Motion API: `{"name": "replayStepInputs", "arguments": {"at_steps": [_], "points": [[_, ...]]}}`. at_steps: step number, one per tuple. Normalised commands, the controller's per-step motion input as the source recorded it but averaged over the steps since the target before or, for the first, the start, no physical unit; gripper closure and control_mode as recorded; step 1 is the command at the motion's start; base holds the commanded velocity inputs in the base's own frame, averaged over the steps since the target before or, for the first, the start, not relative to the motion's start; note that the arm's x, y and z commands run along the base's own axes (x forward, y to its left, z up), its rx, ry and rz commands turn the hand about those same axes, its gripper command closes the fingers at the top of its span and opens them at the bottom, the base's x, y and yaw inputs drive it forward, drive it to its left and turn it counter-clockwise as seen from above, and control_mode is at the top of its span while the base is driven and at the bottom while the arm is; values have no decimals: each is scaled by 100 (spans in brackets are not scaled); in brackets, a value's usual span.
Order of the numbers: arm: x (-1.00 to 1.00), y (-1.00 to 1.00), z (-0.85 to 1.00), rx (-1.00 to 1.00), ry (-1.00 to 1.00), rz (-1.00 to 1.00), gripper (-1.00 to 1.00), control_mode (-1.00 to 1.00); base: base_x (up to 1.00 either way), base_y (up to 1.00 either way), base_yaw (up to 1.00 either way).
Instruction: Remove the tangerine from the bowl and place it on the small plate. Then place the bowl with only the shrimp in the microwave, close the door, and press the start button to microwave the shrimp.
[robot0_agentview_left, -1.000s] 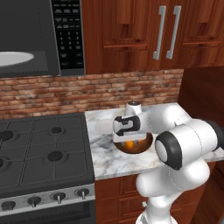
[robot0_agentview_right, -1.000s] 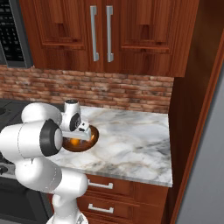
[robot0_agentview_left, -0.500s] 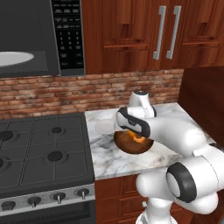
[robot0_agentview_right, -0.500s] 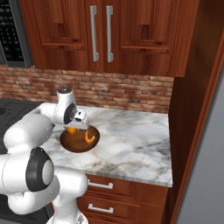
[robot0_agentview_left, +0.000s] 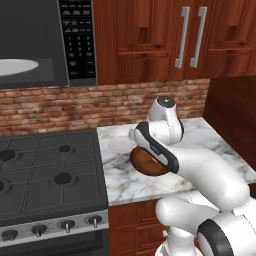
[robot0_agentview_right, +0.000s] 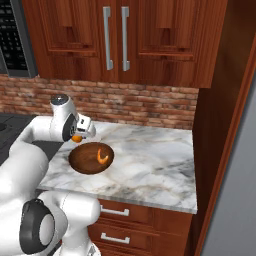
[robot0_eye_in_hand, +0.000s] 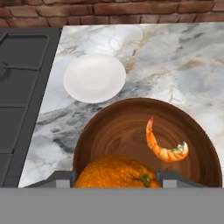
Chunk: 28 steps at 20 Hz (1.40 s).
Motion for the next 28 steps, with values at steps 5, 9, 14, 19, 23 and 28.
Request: {"name": "replayStepInputs", "arguments": {"at_steps": [5,9,14,19,23,28], "points": [[65,39,7,0,0,0,100,-100,0,0,0],[79,16,-1,0,4,0,100,-100,0,0,0],[70,2,-25,0,3,0,100,-100,0,0,0],[33,4,-63,0,2,0,100,-100,0,0,0],[30,14,-26,0,2,0,100,-100,0,0,0],[36,18,-33,0,7,0,100,-100,0,0,0]]}}
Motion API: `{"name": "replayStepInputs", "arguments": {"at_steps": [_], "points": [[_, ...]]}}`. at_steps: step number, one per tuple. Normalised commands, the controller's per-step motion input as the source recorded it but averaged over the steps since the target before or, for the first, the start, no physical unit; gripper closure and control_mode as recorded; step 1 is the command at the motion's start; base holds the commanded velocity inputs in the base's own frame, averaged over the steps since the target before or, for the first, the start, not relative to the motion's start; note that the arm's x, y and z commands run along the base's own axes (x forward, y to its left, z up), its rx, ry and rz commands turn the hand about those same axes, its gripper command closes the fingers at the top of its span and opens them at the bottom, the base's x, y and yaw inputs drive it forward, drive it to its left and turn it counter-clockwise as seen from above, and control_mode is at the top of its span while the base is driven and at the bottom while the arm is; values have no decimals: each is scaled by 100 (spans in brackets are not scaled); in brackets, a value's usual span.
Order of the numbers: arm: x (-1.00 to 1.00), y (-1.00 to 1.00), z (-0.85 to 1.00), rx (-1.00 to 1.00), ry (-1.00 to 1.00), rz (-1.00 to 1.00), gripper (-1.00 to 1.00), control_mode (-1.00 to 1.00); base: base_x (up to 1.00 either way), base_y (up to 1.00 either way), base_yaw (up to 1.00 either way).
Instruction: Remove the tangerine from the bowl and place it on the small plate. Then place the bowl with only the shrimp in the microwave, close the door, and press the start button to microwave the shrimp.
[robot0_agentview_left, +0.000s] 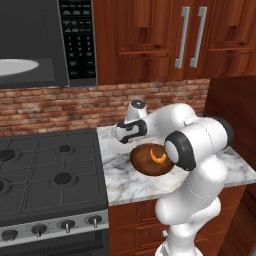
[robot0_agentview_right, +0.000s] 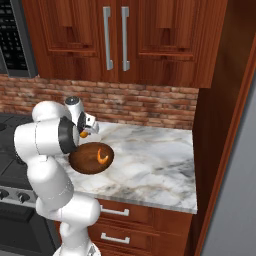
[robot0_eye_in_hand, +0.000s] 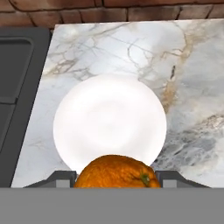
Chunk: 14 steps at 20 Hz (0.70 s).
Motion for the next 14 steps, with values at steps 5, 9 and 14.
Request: {"name": "replayStepInputs", "arguments": {"at_steps": [5,9,14], "points": [[40,17,-30,0,8,0,100,-100,0,0,0],[40,2,-29,0,4,0,100,-100,0,0,0],[28,0,-32,0,4,0,100,-100,0,0,0]]}}
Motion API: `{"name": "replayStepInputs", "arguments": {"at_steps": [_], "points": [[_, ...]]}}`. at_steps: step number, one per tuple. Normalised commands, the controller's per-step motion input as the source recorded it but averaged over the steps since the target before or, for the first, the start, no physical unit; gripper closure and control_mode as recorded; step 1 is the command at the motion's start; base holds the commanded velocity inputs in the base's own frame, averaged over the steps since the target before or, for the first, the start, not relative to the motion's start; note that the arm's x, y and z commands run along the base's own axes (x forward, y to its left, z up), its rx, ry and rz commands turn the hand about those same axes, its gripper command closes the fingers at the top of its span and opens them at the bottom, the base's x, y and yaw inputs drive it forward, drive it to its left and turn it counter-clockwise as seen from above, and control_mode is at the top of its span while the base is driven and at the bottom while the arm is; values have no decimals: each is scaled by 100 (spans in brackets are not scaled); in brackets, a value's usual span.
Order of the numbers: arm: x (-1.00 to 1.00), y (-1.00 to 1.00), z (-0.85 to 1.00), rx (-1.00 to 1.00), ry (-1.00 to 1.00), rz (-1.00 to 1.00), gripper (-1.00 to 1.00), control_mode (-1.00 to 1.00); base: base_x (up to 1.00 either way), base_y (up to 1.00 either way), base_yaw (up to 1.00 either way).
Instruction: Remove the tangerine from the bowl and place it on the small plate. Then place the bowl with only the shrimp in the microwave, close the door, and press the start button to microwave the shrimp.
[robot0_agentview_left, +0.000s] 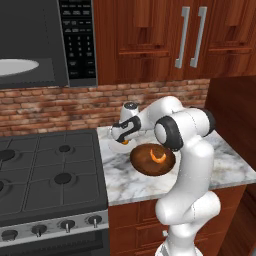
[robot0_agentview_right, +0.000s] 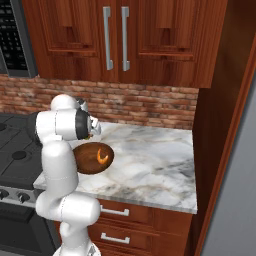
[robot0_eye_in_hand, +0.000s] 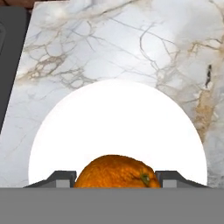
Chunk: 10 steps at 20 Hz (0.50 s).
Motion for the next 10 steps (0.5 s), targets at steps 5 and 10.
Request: {"name": "replayStepInputs", "arguments": {"at_steps": [5,10], "points": [[12,0,-32,0,2,0,100,-100,0,0,0],[8,0,-34,0,3,0,-100,-100,0,0,0]]}}
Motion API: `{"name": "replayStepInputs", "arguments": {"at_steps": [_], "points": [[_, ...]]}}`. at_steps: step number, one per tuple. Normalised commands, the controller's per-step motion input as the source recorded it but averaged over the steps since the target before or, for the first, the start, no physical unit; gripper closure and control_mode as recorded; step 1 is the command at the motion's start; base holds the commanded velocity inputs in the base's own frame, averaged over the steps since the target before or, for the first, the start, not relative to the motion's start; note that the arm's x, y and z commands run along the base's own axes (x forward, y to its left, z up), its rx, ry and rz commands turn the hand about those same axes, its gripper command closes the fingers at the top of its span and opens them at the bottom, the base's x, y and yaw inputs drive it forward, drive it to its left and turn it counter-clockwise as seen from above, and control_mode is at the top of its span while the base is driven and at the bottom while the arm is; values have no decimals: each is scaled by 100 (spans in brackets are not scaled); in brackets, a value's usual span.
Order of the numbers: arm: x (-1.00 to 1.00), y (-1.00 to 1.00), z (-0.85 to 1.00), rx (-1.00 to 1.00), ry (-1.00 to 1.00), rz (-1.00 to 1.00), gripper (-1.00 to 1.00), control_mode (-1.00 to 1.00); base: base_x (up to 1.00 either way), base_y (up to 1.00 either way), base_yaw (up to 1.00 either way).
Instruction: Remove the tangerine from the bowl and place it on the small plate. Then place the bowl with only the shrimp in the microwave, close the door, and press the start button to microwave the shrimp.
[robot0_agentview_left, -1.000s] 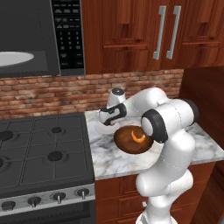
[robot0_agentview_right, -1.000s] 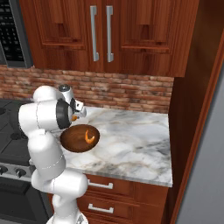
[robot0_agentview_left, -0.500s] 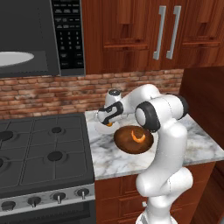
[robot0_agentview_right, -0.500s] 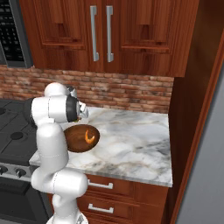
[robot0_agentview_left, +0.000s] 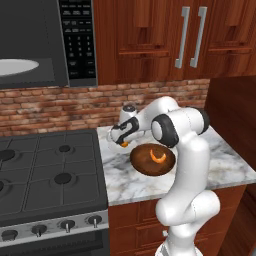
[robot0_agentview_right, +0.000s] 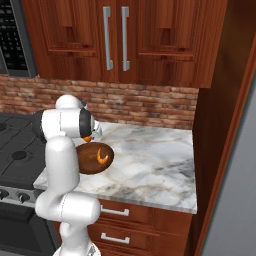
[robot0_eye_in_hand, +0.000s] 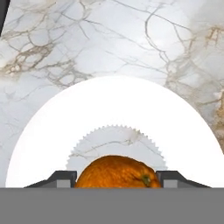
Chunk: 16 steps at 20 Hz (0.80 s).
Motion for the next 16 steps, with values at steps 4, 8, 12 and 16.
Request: {"name": "replayStepInputs", "arguments": {"at_steps": [4,8,12,16], "points": [[2,-2,-14,0,2,0,-100,-100,0,0,0],[-4,-14,0,0,-1,0,-100,-100,0,0,0],[-13,-11,1,0,-1,0,-100,-100,0,0,0],[-18,-2,34,0,-8,-1,-100,-100,0,0,0]]}}
